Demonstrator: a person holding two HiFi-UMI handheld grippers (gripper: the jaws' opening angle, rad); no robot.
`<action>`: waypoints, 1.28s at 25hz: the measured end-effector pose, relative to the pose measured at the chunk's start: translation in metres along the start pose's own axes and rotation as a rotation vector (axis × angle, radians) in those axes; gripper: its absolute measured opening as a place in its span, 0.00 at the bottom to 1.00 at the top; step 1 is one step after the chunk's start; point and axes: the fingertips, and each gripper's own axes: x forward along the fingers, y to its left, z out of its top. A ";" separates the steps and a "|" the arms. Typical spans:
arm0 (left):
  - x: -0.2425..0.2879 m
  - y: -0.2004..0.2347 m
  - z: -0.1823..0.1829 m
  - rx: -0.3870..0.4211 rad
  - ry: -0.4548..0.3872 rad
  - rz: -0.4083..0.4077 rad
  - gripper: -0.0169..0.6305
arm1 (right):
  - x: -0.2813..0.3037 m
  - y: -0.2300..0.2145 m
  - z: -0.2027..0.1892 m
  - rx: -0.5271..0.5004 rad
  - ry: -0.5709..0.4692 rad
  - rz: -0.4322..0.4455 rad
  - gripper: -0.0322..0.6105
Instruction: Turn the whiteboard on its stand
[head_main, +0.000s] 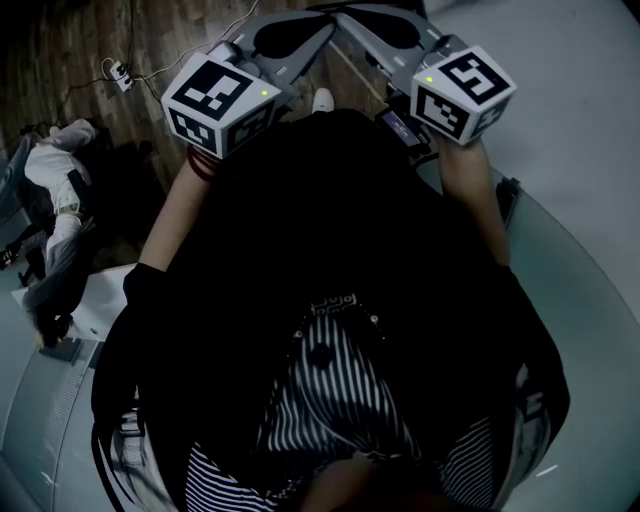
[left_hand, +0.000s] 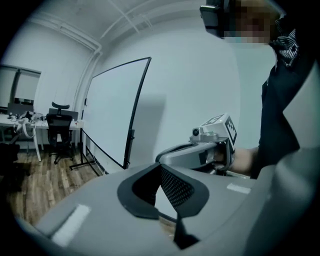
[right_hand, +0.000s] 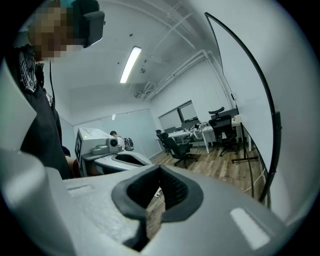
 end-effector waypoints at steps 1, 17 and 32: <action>-0.004 0.001 0.003 -0.008 -0.020 0.015 0.03 | 0.000 0.003 0.003 0.019 -0.014 0.014 0.05; -0.006 0.001 0.012 0.035 -0.077 -0.095 0.03 | -0.005 0.007 0.008 0.011 -0.088 -0.090 0.05; -0.003 -0.015 0.048 0.150 -0.178 -0.243 0.03 | -0.028 0.010 0.039 -0.066 -0.176 -0.252 0.05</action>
